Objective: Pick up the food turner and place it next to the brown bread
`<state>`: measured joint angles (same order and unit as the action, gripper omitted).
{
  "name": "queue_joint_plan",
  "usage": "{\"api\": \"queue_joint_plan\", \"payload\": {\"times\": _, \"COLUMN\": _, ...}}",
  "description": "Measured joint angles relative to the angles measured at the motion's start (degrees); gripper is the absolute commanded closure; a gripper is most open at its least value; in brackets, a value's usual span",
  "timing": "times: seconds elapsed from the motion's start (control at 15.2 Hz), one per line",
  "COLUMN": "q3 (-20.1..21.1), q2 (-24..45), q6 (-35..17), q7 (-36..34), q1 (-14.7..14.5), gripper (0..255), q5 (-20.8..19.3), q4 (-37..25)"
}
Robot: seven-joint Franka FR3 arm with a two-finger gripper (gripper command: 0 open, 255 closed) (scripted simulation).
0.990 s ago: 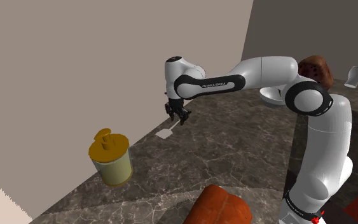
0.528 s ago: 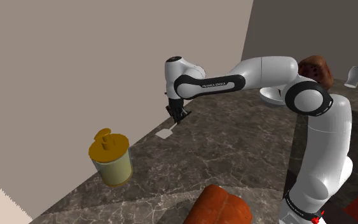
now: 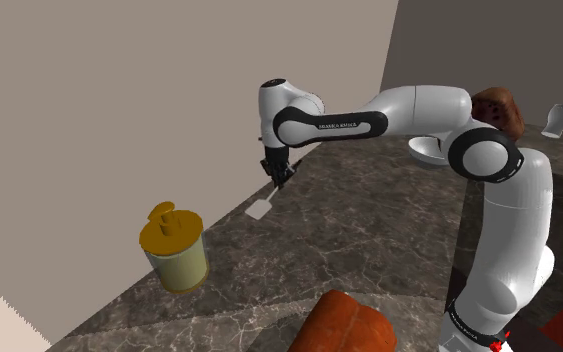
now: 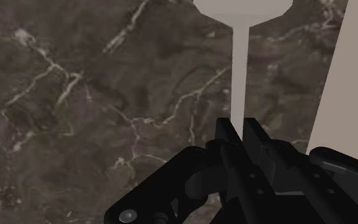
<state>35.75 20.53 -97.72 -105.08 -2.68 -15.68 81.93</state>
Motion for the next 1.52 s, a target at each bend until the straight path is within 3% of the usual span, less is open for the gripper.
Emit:
{"api": "queue_joint_plan", "payload": {"times": 0.99, "q3": 0.1, "q2": 2.8, "q6": 13.0, "q7": 0.6, "q1": -3.5, "gripper": 255, "q5": -1.5, "q4": -15.7}}
{"api": "queue_joint_plan", "payload": {"times": 1.52, "q3": -0.6, "q2": 7.8, "q6": 22.9, "q7": 1.3, "q1": -8.4, "gripper": 255, "q5": -4.5, "q4": -30.6}}
